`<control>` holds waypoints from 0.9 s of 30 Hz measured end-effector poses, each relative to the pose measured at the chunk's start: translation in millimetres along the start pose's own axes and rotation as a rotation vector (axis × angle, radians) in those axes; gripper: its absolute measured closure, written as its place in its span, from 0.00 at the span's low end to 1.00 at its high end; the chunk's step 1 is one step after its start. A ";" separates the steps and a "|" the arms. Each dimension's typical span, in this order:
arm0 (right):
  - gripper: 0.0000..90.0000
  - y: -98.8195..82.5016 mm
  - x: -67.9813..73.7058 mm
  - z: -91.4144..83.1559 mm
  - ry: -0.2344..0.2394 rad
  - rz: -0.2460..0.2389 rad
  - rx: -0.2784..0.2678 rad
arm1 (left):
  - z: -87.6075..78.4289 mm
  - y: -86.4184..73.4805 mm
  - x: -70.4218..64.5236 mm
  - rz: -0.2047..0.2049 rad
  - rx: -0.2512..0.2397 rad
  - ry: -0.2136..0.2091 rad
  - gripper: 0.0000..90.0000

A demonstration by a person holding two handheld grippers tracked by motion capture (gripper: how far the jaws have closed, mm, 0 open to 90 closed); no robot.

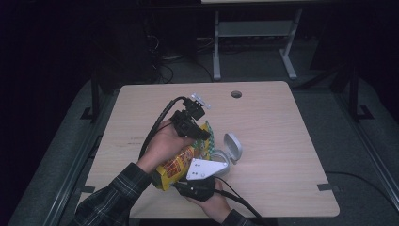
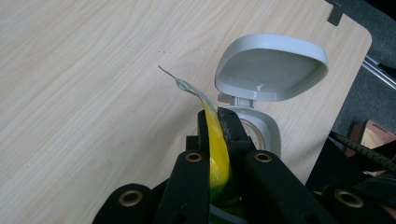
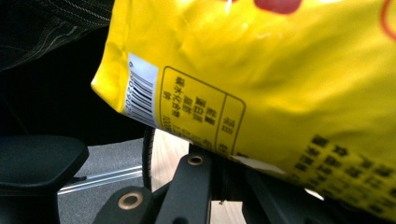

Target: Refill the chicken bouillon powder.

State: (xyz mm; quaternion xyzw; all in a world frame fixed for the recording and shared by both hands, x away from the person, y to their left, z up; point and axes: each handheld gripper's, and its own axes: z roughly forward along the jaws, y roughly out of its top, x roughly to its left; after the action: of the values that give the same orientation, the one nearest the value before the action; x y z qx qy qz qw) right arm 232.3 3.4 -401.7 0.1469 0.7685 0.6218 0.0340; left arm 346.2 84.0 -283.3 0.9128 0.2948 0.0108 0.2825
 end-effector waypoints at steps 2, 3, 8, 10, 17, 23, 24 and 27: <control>1.00 -0.1 0.0 -0.1 -0.001 0.000 0.000 | 0.1 0.1 0.0 0.000 0.000 -0.001 1.00; 1.00 0.0 0.0 -0.2 0.000 0.001 0.001 | 0.1 0.1 0.1 0.000 0.000 -0.001 1.00; 1.00 0.1 0.1 0.1 0.000 -0.001 -0.001 | -0.2 -0.1 -0.1 -0.001 0.000 0.000 1.00; 1.00 0.1 0.2 0.1 0.000 0.000 -0.001 | -0.2 -0.2 0.0 -0.002 0.000 0.000 1.00; 1.00 0.3 -0.2 -0.3 0.000 0.001 -0.001 | 0.2 0.7 -0.8 -0.003 -0.001 0.002 1.00; 1.00 0.6 -0.4 -0.7 0.000 0.003 -0.002 | 0.1 1.5 -1.7 0.002 -0.001 0.006 1.00; 1.00 0.8 -0.3 -0.8 -0.001 0.003 -0.002 | 0.1 1.6 -1.7 0.003 0.000 0.006 1.00; 1.00 1.0 -0.2 -0.8 0.000 0.003 -0.004 | 0.2 1.8 -1.6 0.002 0.003 0.007 1.00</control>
State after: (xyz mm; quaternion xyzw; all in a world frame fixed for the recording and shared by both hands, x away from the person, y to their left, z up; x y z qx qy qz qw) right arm 232.5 2.8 -400.6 0.1480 0.7671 0.6233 0.0334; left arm 345.8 81.8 -282.4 0.9135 0.2946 0.0139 0.2803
